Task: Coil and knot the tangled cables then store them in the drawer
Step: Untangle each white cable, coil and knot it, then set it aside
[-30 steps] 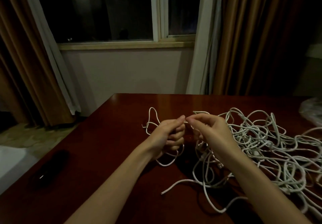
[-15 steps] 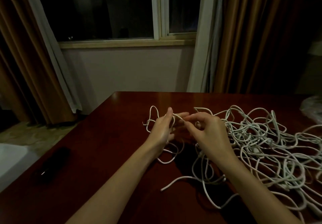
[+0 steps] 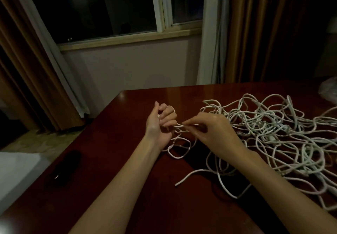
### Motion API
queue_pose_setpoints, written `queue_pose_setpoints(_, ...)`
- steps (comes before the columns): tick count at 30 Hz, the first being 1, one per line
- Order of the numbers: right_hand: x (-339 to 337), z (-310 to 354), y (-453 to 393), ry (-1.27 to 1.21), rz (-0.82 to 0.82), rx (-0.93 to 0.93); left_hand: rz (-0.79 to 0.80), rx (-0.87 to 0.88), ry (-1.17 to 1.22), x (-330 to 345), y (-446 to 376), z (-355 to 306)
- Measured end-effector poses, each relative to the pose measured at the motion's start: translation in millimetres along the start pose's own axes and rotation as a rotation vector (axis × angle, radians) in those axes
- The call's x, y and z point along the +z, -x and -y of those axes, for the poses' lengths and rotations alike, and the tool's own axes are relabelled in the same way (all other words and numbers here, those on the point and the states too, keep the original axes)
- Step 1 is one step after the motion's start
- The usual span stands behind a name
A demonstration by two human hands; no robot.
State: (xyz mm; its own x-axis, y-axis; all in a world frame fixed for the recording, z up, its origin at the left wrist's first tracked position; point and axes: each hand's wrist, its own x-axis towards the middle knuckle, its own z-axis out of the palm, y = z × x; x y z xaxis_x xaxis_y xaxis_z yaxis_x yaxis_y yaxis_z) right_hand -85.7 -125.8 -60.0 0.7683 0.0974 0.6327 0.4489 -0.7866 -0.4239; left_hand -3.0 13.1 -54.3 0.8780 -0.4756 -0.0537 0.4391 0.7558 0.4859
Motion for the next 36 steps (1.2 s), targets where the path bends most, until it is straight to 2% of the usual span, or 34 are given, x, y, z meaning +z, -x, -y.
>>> queue_pose_setpoints(5, 3, 5, -1, 0.097, 0.081, -0.028, 0.064, -0.017, -0.242, 4, 5, 5)
queue_pose_setpoints(13, -5, 2, -2, 0.085, 0.08, -0.053, 0.017, -0.01, -0.339, 5, 6, 6)
queue_pose_setpoints(16, -4, 6, -2, 0.037, 0.097, -0.125, -0.004, 0.011, -0.614, 11, 10, 15)
queue_pose_setpoints(19, -2, 9, -1, 0.015, 0.115, -0.096, -0.019, 0.045, -0.832, 16, 14, 28)
queue_pose_setpoints(25, -5, 8, -2, -0.02, 0.104, 0.088, 0.012, -0.001, -0.945, 20, 19, 32)
queue_pose_setpoints(32, -2, 3, -1, 0.032, 0.066, 0.082, 0.071, 0.061, -1.101, 24, 22, 41)
queue_pose_setpoints(36, -5, 4, -1, -0.105, 0.093, 0.101, 0.132, 0.002, -1.085, 26, 19, 32)
